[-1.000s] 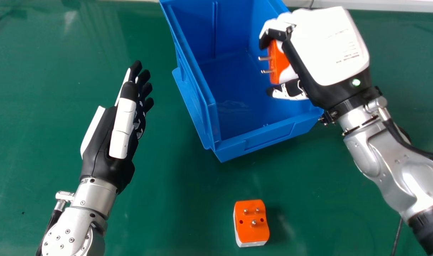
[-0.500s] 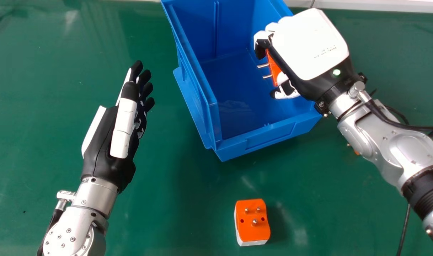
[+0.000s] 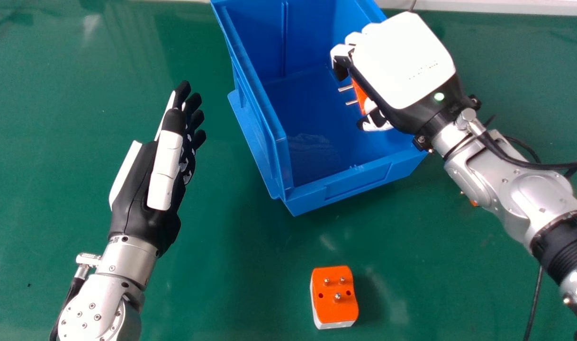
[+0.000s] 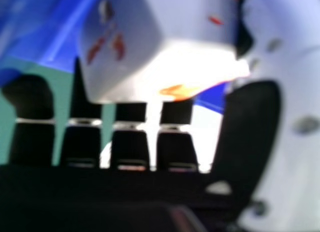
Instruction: Pick all objects and put in blue box
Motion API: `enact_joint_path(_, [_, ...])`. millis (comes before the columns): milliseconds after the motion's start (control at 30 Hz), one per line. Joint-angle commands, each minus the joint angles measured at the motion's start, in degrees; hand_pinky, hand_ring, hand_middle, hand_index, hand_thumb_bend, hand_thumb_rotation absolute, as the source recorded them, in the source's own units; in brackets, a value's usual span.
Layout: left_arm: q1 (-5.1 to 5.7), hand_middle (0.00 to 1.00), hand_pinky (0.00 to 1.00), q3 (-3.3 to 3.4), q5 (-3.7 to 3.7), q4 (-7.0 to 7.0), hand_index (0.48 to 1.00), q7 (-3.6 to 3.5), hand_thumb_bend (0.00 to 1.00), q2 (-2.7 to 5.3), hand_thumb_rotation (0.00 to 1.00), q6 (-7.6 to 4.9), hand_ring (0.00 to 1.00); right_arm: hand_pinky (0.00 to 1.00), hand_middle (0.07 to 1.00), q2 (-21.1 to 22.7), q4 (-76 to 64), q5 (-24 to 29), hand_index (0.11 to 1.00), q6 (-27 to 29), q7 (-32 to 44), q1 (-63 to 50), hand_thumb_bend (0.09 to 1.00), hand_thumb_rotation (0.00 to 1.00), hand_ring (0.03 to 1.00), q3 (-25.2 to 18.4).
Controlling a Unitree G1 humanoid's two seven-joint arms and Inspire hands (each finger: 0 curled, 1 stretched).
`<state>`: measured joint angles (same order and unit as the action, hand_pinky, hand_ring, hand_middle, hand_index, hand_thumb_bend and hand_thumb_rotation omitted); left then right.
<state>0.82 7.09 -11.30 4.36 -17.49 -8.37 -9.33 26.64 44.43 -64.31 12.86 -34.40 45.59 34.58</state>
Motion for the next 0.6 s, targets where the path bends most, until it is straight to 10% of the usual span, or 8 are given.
enact_joint_path(0, [-0.77, 1.0, 1.0, 0.07, -0.02, -0.19, 1.0, -0.24, 0.87, -0.38, 0.98, -1.23, 1.0, 0.32, 0.539, -0.8, 1.0, 0.2, 0.497, 0.6, -0.5, 1.5, 0.496, 0.0, 0.465, 0.9])
enact_joint_path(567, [-1.18, 1.0, 1.0, 0.23, -0.15, 0.7, 1.0, -0.21, 0.87, -0.25, 0.98, -1.75, 1.0, 0.31, 0.536, -6.9, 11.2, -0.6, 0.508, -0.1, -4.8, 8.2, 0.496, 0.0, 0.456, 5.7])
